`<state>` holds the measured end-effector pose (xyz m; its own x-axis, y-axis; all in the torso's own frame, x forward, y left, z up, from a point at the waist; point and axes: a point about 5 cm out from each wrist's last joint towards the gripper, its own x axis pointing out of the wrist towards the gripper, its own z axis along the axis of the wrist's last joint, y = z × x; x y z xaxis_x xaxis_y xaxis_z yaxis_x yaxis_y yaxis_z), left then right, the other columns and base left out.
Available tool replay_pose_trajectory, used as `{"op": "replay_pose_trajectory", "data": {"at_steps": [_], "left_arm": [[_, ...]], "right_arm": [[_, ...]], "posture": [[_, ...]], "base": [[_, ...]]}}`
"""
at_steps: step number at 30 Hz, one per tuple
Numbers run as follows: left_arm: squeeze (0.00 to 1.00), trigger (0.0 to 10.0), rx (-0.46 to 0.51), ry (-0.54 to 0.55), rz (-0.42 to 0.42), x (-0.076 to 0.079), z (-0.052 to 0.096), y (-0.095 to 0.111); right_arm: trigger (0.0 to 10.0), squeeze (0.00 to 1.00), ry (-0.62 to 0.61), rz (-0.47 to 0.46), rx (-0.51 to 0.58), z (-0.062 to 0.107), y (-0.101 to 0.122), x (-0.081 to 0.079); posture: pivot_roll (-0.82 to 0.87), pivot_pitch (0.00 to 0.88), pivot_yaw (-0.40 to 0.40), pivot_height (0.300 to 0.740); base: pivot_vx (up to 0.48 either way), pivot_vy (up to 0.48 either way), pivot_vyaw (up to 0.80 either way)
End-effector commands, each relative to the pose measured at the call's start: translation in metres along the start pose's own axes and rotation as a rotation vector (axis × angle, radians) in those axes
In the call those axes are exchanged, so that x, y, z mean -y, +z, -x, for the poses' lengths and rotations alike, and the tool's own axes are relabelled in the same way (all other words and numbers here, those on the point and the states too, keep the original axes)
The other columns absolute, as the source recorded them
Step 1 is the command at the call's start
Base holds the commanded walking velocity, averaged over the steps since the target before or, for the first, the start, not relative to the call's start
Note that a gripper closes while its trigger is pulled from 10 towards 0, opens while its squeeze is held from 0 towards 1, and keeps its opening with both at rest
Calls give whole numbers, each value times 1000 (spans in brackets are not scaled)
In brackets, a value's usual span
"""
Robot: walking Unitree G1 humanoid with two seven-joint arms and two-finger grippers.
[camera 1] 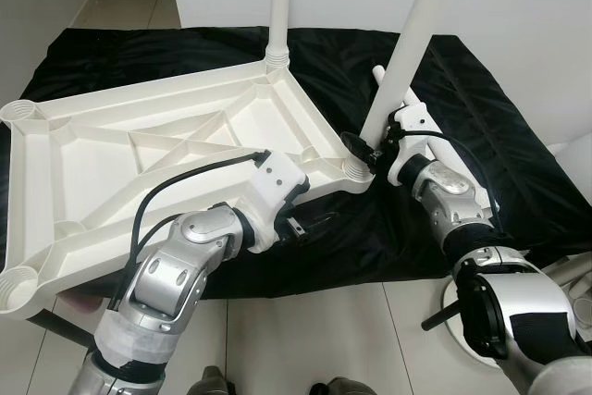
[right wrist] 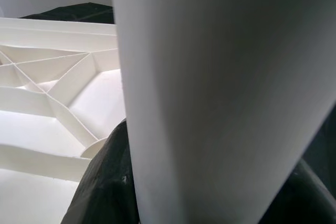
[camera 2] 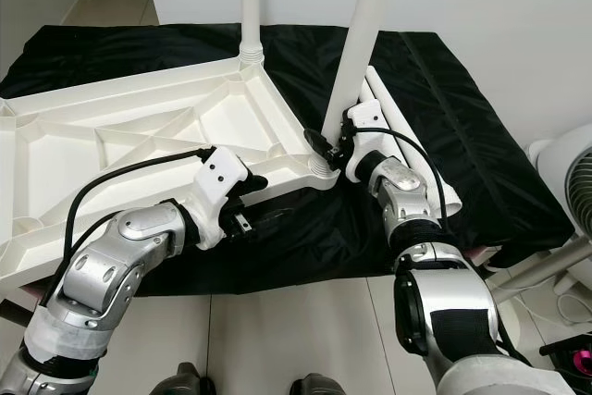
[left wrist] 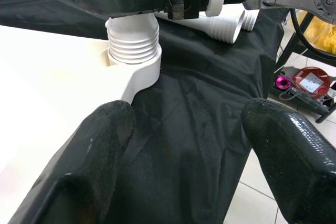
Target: Building children table
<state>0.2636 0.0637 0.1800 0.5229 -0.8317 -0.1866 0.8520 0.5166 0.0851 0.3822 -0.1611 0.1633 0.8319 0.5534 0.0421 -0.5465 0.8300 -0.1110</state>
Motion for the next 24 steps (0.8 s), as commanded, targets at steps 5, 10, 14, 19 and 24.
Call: {"op": "replay_pose_trajectory", "data": {"at_steps": [5,10,14,19,24], "left_arm": [[0,10000,3,41,-14,-2,-1,4],[0,10000,4,55,-6,-2,0,3],[0,10000,3,60,-3,-2,1,2],[0,10000,4,67,1,-3,1,2],[0,10000,4,70,3,-3,2,2]], "right_arm": [[10000,0,-67,-63,-71,0,-17,-5],[10000,0,-182,-26,-68,-7,-17,-11],[10000,0,-250,-34,-69,-11,-20,-17],[10000,0,-366,-65,-59,-14,-23,-26],[10000,0,-444,-104,-57,-15,-26,-31]], "posture": [[-28,35,-7,740],[-24,42,-19,740],[-21,51,-29,740],[-19,53,-35,740],[-19,53,-35,740]], "base": [[0,0,0],[0,0,0],[0,0,0],[0,0,0],[0,0,0]]}}
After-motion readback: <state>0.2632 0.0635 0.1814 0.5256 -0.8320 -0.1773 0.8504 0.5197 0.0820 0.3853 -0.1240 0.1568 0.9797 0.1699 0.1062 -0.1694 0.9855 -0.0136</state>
